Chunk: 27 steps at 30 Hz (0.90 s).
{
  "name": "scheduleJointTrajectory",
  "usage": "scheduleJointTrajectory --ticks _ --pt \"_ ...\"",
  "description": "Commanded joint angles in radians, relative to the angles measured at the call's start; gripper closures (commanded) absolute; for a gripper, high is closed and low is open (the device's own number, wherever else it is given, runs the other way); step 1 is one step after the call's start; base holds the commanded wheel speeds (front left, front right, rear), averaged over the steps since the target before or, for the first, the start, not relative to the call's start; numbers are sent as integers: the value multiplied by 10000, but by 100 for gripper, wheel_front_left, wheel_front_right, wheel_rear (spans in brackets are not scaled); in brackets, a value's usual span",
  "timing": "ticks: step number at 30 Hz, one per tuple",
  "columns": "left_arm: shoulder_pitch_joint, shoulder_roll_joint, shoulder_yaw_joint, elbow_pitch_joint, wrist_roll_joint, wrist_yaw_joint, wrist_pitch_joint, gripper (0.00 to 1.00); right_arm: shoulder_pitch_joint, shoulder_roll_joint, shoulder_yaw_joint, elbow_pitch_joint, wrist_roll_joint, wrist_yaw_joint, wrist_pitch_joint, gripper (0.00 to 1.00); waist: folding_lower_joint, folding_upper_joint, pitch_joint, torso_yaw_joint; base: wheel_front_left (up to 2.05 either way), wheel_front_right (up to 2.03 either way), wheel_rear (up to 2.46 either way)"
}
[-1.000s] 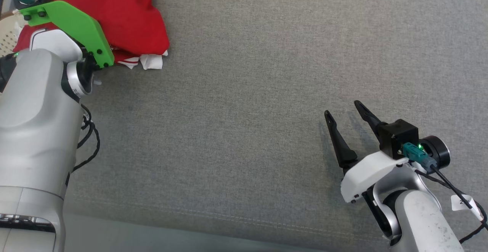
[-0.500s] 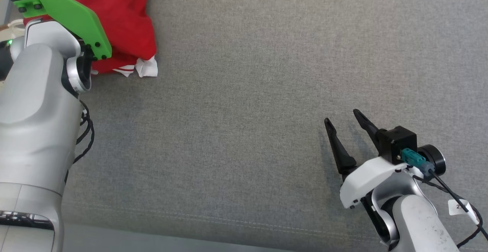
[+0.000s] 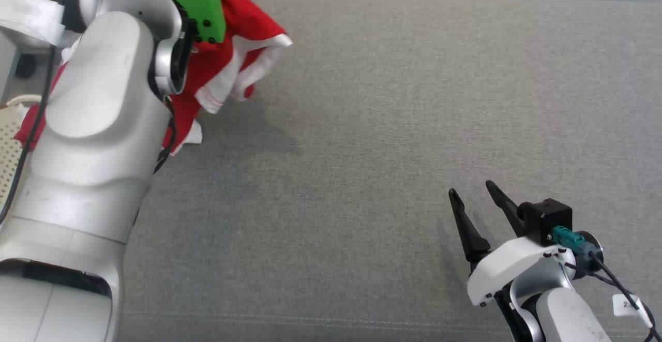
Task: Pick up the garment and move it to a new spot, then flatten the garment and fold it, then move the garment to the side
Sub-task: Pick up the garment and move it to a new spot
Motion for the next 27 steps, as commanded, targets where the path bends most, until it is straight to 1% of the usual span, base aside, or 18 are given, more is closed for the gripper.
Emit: scheduleJointTrajectory --ticks 1,8,13,17,20,27 --pt "-140 -200 -70 -194 9 -112 -65 100 124 -22 -1 72 116 1 -110 0 0 0 -589 -745 0 0 0" --pt "253 -926 -359 -1120 -574 -575 -129 100 198 -20 58 306 315 1 -270 0 0 0 -892 -1781 0 0 0" --pt "795 -1195 -688 -1898 -1285 -777 -166 100 241 -20 -85 361 328 1 -320 0 0 0 -945 -2329 0 0 0" --pt "1210 -1219 -1065 -2070 -1350 -754 -244 100 185 -20 -133 379 358 1 -341 0 0 0 -870 -2620 0 0 0" --pt "1660 -1202 -1417 -1857 -1228 -750 -234 100 119 -20 -122 388 368 1 -382 0 0 0 -721 -2829 0 0 0" --pt "2868 -635 -2029 -748 -850 -553 -186 100 113 -20 -105 405 504 1 -442 0 0 0 -484 -2996 0 0 0"
